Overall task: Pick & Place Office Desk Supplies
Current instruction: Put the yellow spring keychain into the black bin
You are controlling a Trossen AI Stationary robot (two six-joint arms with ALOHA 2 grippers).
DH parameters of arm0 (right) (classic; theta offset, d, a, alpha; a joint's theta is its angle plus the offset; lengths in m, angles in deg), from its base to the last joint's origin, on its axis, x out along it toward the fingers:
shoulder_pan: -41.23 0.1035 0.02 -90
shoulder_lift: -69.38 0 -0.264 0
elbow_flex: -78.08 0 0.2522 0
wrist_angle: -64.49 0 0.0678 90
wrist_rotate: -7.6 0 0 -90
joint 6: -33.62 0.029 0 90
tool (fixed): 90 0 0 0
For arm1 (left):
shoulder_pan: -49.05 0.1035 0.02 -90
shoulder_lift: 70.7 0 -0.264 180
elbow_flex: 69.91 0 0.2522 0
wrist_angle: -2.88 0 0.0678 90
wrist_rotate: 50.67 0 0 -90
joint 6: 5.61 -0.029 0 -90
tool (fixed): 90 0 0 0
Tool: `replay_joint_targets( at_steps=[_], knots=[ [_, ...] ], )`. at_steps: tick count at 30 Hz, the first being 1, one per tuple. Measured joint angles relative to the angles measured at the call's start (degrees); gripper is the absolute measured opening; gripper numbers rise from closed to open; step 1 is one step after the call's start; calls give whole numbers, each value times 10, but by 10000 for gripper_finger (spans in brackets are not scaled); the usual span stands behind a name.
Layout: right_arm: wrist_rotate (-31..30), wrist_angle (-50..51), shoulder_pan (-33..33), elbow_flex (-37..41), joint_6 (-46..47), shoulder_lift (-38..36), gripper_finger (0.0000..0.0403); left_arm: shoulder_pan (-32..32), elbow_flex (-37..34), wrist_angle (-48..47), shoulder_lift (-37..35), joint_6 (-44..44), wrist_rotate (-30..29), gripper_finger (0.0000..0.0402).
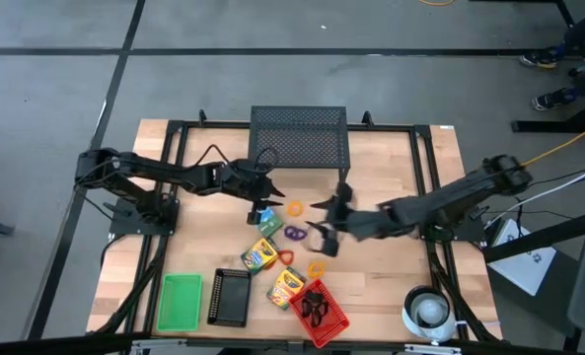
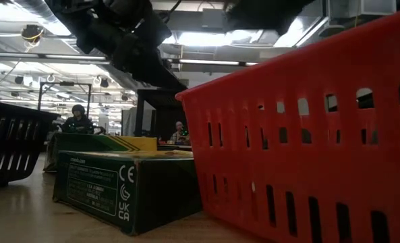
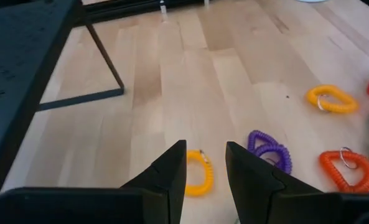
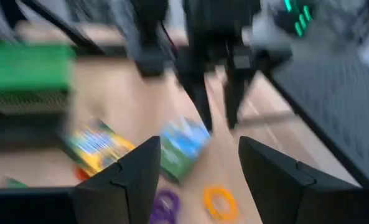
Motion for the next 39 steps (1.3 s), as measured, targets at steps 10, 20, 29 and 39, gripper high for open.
replay_joint_targets(
  at_steps=[10,20,29,39],
  knots=[
    [130,-455,12,253,-174,-152,219,-28,19,43,88,40,-24,111],
    [128,-543,12,317,-163,-155,219,-30,99,-59,170,-10,-51,111],
    [134,-543,12,317,-158,-155,219,-15,124,-60,238,-25,-49,111],
    [134,-541,12,317,-145,-155,219,7,129,-55,267,-22,6,111]
  ],
)
